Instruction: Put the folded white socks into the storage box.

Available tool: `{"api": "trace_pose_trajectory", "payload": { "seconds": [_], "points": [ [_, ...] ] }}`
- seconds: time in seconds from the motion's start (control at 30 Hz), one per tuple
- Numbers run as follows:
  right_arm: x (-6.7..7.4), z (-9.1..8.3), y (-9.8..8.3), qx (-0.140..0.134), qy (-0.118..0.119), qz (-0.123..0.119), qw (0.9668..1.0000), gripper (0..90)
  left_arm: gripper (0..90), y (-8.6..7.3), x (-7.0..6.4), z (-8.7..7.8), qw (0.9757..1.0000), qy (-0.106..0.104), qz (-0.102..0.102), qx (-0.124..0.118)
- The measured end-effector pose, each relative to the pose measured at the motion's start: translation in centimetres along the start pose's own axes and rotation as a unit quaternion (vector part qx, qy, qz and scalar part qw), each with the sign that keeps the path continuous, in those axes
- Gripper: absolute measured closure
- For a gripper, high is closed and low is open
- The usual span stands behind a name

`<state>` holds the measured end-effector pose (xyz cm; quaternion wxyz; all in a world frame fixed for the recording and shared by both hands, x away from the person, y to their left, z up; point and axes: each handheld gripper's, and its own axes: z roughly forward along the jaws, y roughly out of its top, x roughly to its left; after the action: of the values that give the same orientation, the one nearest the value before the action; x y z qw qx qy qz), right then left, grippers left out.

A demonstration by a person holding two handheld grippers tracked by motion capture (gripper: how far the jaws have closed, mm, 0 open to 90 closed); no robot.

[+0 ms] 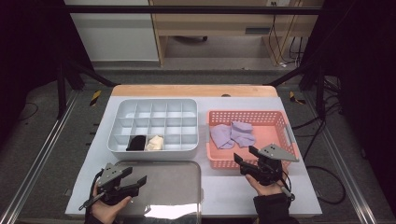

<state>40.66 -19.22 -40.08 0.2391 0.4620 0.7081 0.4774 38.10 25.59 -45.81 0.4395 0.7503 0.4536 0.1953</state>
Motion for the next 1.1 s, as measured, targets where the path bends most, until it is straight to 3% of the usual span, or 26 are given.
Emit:
{"api": "trace_pose_trajectory", "payload": {
  "seconds": [0.53, 0.63, 0.83, 1.1],
  "points": [
    [-1.8, 2.2, 2.8, -0.008, -0.019, -0.001, 0.9998, 32.5, 24.6, -0.5, 1.1, 0.0, 0.9997, 0.009, -0.022, -0.003],
    [-2.4, 2.9, 3.8, -0.018, -0.027, 0.006, 0.9995, 31.5, 24.1, -0.5, 1.2, 0.2, 0.9996, 0.009, -0.026, 0.002],
    [-3.1, 4.0, 5.4, -0.012, -0.039, 0.007, 0.9992, 31.4, 24.3, -0.6, 1.5, 0.2, 0.9994, 0.006, -0.033, -0.001],
    [-3.7, 5.7, 6.8, -0.002, -0.043, 0.006, 0.9991, 31.4, 24.8, -0.6, 1.5, 0.3, 0.9996, 0.01, -0.025, 0.003]
  ]
}}
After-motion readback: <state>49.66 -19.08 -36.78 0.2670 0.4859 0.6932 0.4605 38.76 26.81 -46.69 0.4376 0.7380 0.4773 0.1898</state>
